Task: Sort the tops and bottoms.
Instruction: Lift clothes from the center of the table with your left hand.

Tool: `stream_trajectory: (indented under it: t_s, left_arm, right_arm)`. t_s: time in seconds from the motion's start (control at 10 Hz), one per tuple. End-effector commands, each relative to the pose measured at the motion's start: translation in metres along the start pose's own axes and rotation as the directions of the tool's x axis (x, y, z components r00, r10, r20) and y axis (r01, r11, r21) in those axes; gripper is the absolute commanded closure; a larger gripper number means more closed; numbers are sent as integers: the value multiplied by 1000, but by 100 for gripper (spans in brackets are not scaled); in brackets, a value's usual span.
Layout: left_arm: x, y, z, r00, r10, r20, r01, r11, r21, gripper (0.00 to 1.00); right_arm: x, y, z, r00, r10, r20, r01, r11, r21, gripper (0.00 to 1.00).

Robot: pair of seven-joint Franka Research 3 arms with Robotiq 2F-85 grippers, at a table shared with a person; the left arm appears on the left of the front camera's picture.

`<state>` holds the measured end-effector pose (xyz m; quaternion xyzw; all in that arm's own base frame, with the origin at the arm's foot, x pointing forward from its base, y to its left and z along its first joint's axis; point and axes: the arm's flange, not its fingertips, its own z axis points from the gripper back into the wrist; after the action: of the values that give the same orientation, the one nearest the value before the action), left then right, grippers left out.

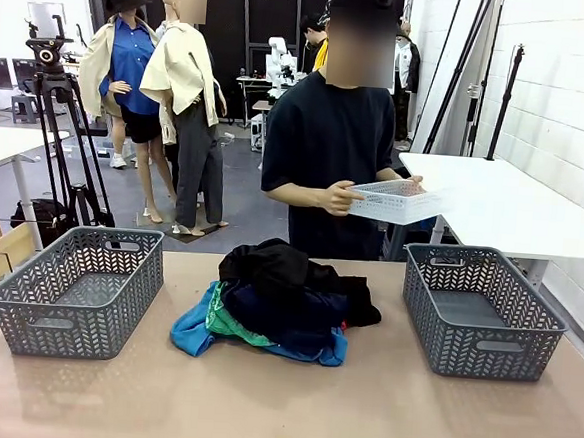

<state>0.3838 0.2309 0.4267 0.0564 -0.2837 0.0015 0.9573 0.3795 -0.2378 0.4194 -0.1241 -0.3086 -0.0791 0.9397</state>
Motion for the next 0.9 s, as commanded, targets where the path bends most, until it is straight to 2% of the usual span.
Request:
stream_trajectory:
  t_s: [0.0, 0.8]
  left_arm:
    - [-2, 3, 0, 1000, -7, 9, 7, 1000, 8, 0]
    - [-2, 3, 0, 1000, -7, 9, 7, 1000, 8, 0]
  right_arm:
    - [0, 0, 0, 1000, -2, 0, 2, 1000, 0, 0]
    - [0, 0, 0, 1000, -2, 0, 2, 1000, 0, 0]
